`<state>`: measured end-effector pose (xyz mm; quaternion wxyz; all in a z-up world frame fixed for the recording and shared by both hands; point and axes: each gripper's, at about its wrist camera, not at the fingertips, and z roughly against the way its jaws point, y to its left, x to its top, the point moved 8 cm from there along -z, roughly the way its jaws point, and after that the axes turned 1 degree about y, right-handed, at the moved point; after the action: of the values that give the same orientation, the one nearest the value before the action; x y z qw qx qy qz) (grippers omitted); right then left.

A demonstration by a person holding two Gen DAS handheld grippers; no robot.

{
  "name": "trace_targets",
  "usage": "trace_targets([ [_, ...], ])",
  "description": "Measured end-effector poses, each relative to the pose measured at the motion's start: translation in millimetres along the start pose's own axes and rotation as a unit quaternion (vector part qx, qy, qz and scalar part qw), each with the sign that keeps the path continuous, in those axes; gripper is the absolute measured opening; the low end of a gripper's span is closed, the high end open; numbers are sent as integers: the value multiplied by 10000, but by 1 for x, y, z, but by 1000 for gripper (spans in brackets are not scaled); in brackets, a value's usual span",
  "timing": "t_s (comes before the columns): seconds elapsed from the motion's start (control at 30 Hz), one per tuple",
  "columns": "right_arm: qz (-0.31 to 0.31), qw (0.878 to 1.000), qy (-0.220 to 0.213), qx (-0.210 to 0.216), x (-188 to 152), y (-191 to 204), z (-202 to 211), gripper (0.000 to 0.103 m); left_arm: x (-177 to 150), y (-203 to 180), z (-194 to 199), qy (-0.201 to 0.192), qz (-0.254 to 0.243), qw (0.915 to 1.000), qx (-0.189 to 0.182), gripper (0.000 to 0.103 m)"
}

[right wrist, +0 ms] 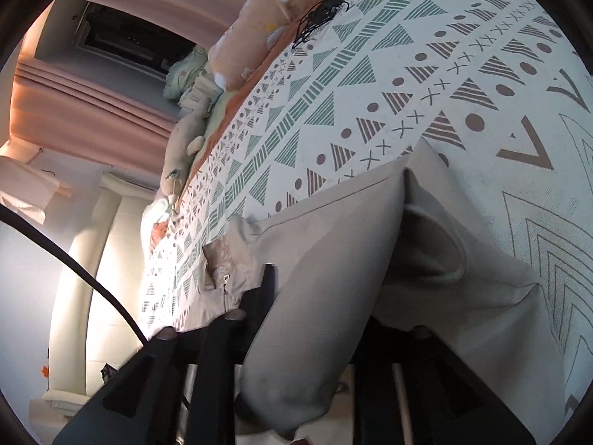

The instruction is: Fold large clothes

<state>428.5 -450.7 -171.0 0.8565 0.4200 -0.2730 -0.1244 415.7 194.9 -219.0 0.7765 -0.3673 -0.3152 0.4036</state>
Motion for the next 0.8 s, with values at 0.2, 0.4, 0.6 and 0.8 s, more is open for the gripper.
trace_targets([
  [0.2,279,9995,-159,67,-3,18,15,94,-9,-16,17,19,-224,9997,-44,103],
  [0.4,856,9961,-195,24,-21,42,30,94,-24,-22,50,-7,-437,9990,-65,103],
  [0.6,1449,9894,0,-38,-54,74,35,94,-46,-15,89,-3,-628,9980,-78,103],
  [0.8,2021,9782,389,-264,-80,111,15,94,-62,3,119,-60,-668,9977,-26,103],
])
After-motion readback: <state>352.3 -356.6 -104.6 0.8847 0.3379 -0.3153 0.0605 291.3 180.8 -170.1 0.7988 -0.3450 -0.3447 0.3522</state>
